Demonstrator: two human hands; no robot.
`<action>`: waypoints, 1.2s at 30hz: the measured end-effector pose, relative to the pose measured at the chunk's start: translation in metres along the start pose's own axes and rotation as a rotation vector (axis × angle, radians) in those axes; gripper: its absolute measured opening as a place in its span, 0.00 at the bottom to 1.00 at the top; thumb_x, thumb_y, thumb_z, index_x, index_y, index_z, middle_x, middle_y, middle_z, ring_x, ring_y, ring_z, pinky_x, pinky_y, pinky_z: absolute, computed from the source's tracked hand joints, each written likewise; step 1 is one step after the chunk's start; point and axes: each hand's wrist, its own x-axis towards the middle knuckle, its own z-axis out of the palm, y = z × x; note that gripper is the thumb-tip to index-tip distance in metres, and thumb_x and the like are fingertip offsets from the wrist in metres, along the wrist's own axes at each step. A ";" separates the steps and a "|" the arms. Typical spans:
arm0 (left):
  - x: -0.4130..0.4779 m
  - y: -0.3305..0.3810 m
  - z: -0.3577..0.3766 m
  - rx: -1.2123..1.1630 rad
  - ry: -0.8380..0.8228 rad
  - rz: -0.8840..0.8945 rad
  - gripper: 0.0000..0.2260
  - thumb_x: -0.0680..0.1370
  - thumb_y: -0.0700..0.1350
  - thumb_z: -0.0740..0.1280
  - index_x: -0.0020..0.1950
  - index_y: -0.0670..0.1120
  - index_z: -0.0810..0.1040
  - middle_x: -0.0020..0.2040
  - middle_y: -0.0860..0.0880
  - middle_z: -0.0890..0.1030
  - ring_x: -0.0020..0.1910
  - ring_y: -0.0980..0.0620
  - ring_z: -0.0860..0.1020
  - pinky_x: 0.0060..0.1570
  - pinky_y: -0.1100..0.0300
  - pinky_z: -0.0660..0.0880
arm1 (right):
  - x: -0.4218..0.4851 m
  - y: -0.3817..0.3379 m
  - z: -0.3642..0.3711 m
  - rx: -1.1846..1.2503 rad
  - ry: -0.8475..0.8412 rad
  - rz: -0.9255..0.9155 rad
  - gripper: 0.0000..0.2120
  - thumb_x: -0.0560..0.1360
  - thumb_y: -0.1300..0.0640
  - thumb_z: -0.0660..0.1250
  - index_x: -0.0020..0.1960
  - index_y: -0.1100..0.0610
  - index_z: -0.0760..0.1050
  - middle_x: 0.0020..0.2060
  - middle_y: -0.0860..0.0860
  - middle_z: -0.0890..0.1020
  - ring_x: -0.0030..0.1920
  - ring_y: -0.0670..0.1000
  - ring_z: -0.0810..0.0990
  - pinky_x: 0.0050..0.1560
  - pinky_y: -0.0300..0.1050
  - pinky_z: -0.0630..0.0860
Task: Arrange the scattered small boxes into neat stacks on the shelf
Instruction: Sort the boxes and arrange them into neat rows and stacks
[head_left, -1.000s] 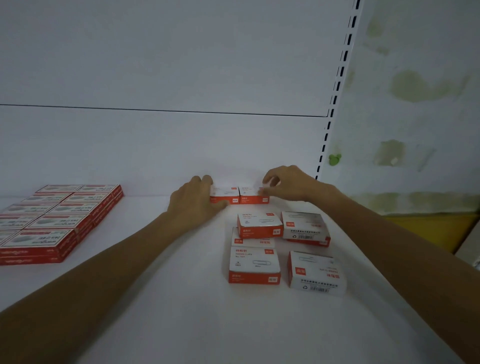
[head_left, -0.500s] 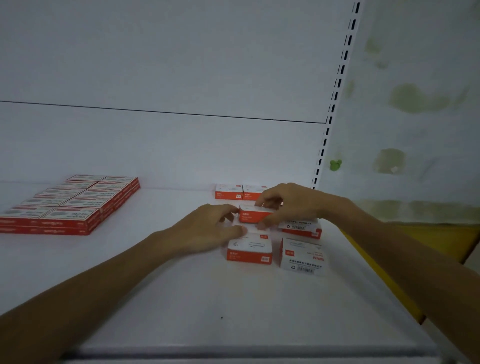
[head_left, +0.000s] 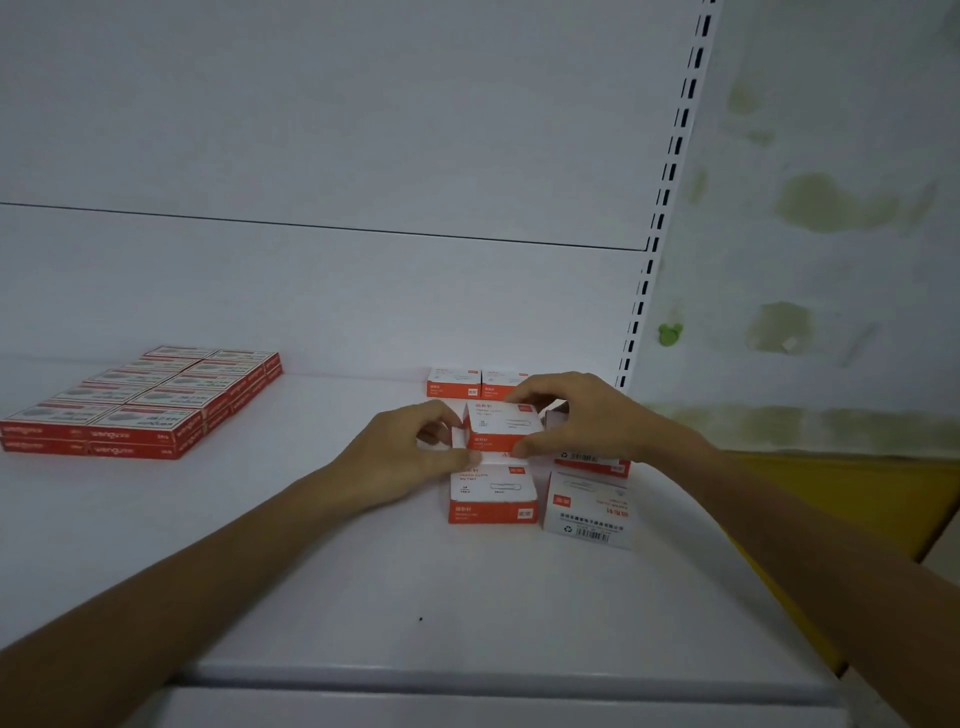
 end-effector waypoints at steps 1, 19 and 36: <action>0.000 0.001 0.000 -0.003 0.016 0.006 0.14 0.72 0.53 0.70 0.54 0.52 0.74 0.54 0.56 0.77 0.51 0.57 0.76 0.48 0.67 0.73 | -0.001 0.000 0.001 0.034 0.028 -0.003 0.20 0.69 0.51 0.73 0.59 0.47 0.72 0.51 0.41 0.75 0.51 0.40 0.74 0.49 0.29 0.69; -0.014 0.008 -0.003 0.385 -0.022 0.108 0.23 0.74 0.64 0.58 0.66 0.56 0.68 0.60 0.57 0.74 0.53 0.59 0.73 0.52 0.65 0.70 | 0.029 -0.009 0.012 -0.074 0.412 -0.086 0.28 0.70 0.52 0.72 0.67 0.54 0.69 0.58 0.51 0.74 0.49 0.44 0.73 0.43 0.28 0.70; -0.019 0.006 0.000 0.443 -0.100 0.113 0.26 0.76 0.63 0.52 0.71 0.54 0.60 0.66 0.54 0.70 0.62 0.56 0.69 0.63 0.59 0.67 | 0.062 -0.011 0.026 -0.043 0.390 -0.006 0.22 0.70 0.54 0.72 0.61 0.58 0.71 0.59 0.54 0.76 0.47 0.46 0.73 0.41 0.30 0.73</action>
